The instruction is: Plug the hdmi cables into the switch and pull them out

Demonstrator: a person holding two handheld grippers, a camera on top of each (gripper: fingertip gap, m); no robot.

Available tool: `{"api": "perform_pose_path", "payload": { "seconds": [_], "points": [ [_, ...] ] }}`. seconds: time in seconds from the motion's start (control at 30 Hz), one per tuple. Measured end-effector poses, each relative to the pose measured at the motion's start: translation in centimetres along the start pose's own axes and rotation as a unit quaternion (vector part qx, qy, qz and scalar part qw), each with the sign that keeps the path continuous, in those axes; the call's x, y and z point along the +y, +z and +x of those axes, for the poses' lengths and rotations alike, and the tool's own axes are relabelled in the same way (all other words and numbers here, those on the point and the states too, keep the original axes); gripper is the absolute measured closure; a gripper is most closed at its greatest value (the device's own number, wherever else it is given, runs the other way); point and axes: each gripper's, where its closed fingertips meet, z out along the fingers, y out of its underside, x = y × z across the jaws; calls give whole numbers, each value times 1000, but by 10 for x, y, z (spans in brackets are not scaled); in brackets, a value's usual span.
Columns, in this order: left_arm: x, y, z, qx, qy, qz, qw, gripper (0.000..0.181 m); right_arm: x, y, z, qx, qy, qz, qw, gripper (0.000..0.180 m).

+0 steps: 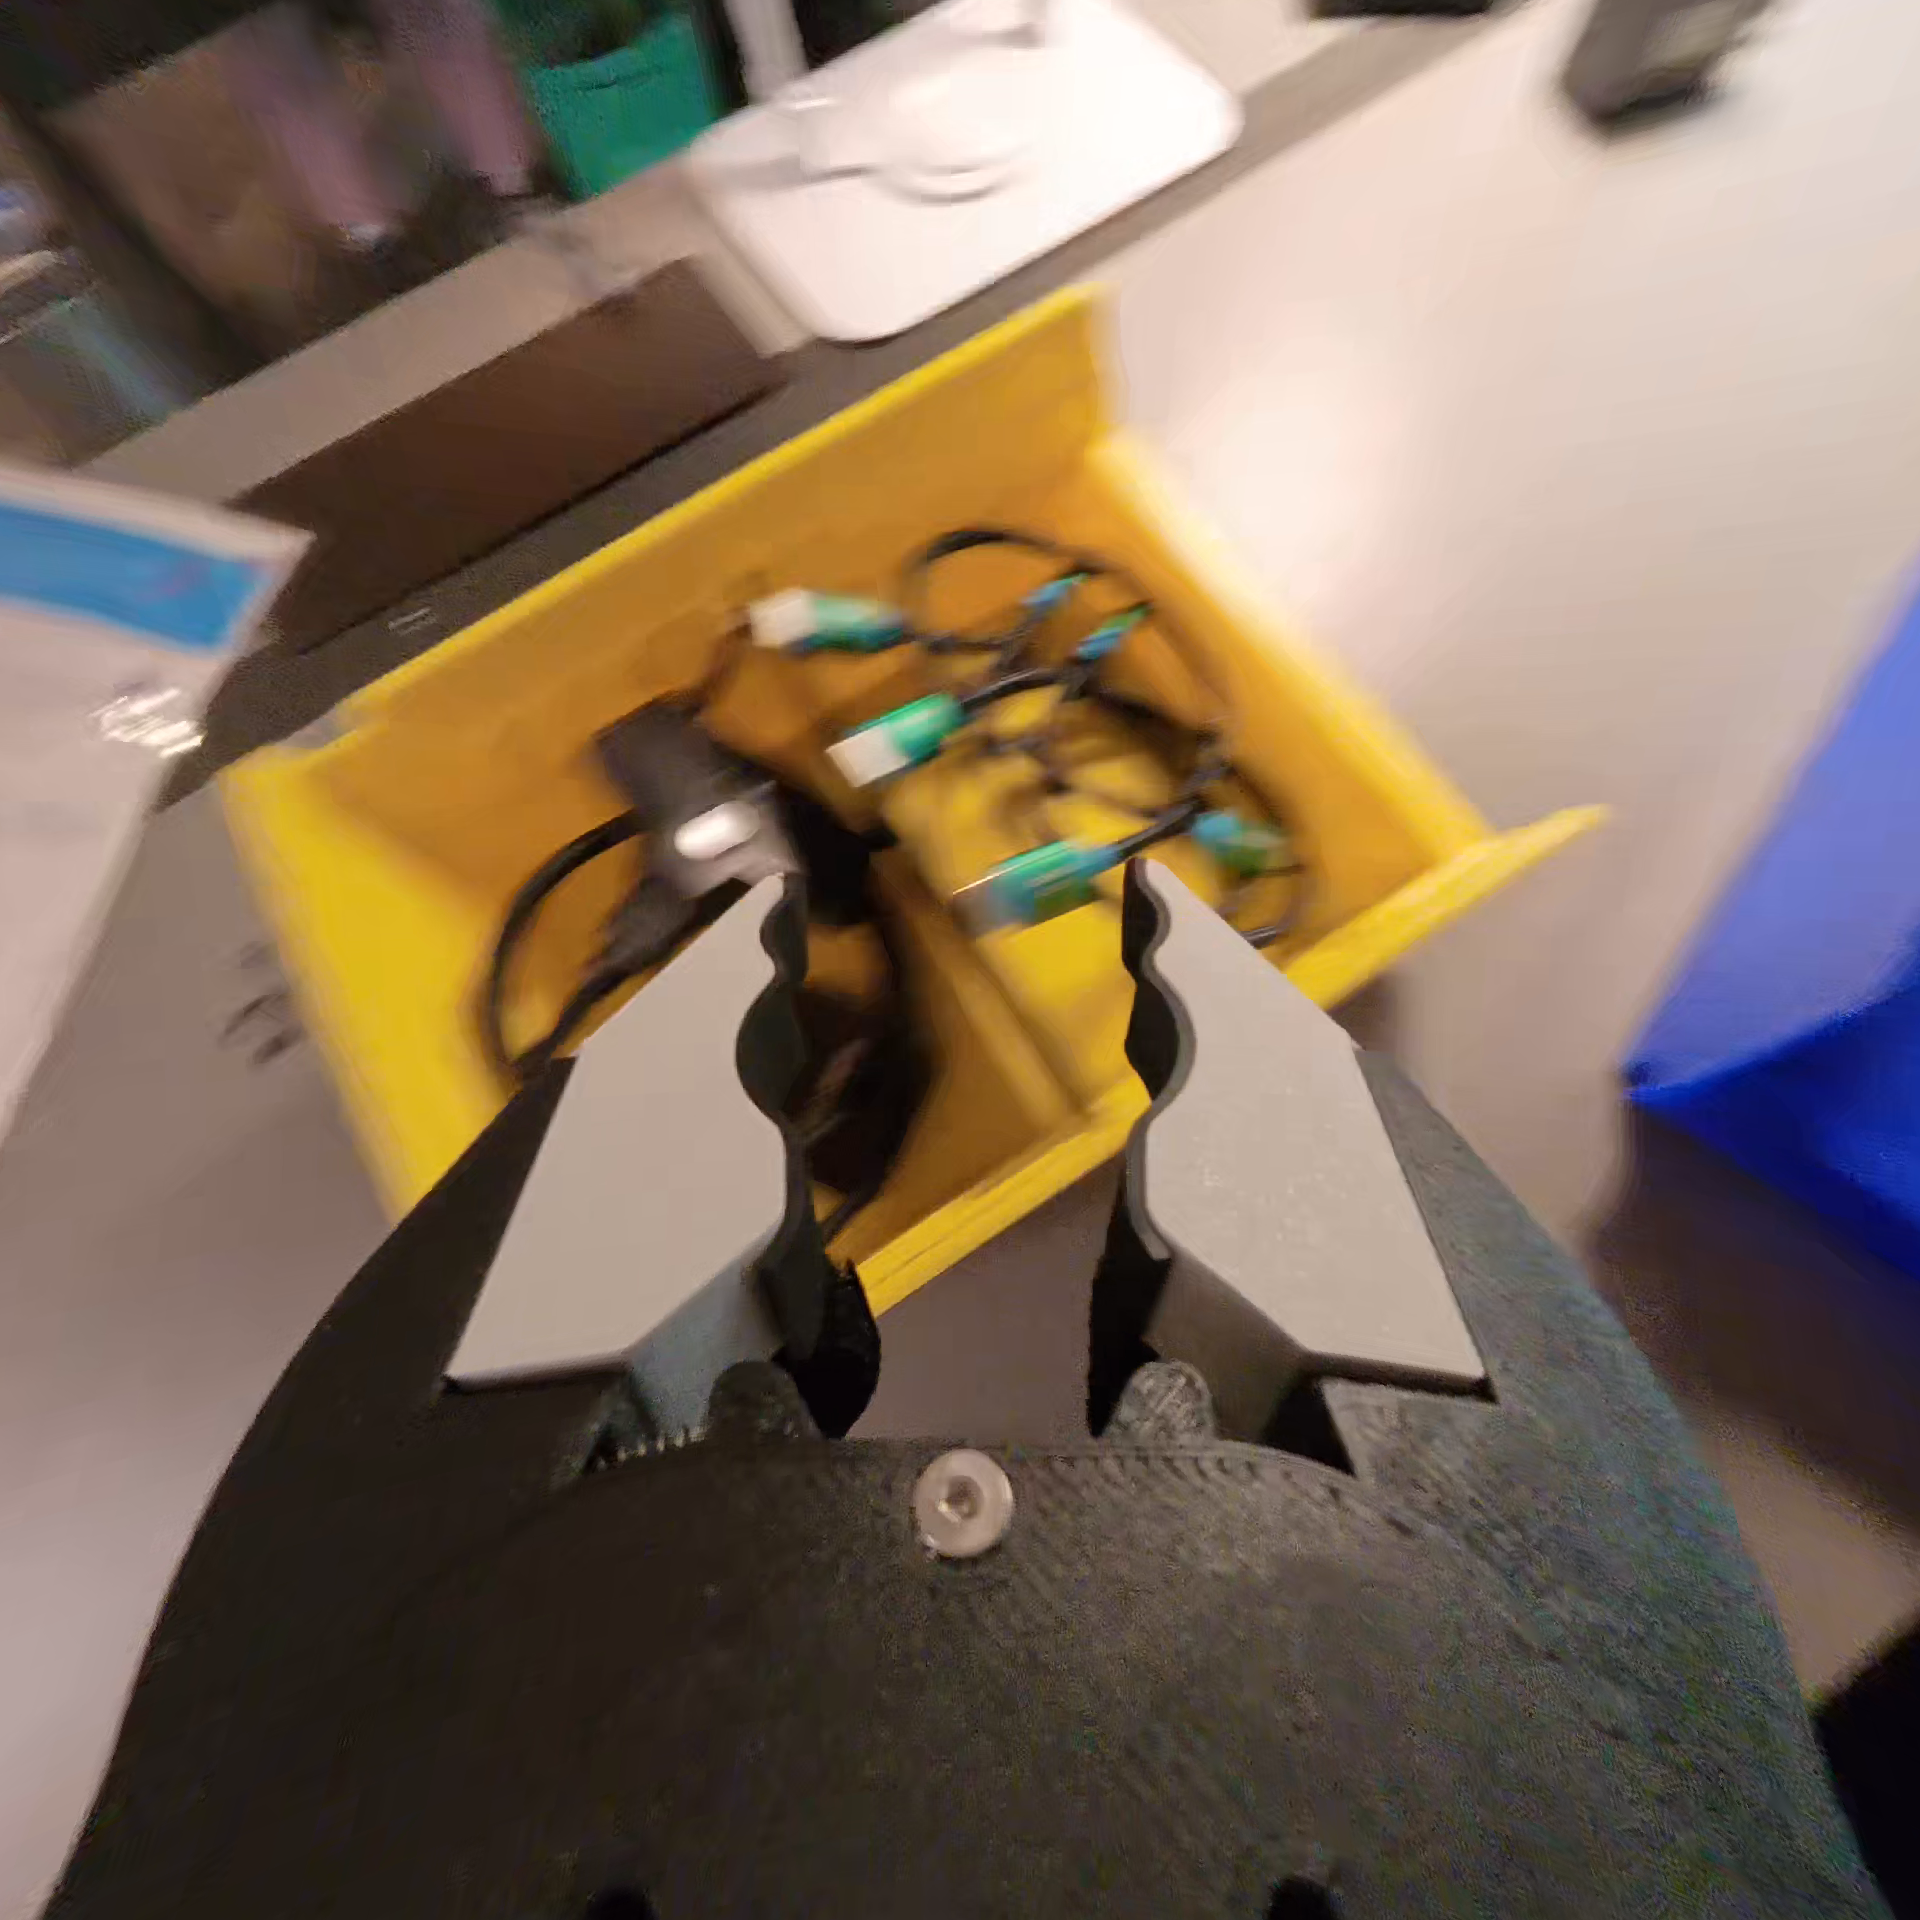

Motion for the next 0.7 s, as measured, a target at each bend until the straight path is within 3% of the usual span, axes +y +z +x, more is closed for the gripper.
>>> {"api": "perform_pose_path", "payload": {
  "seconds": [0.13,0.3,0.37,0.57,0.7],
  "points": [
    [-23,61,83,80,61,-79,992,111,-22,73,-85,-122,1,-46,991,109],
    [-1,147,93,59,88,-237,966,112,-5,131,-152,-164,-73,-143,973,105],
    [14,160,90,43,113,-274,954,123,-4,131,-165,-191,-99,-147,965,122],
    [50,129,97,77,162,-287,941,133,26,97,-151,-273,-148,-171,935,129],
    [93,83,90,82,191,-315,926,140,47,71,-124,-240,-142,-188,942,135]
  ]
}}
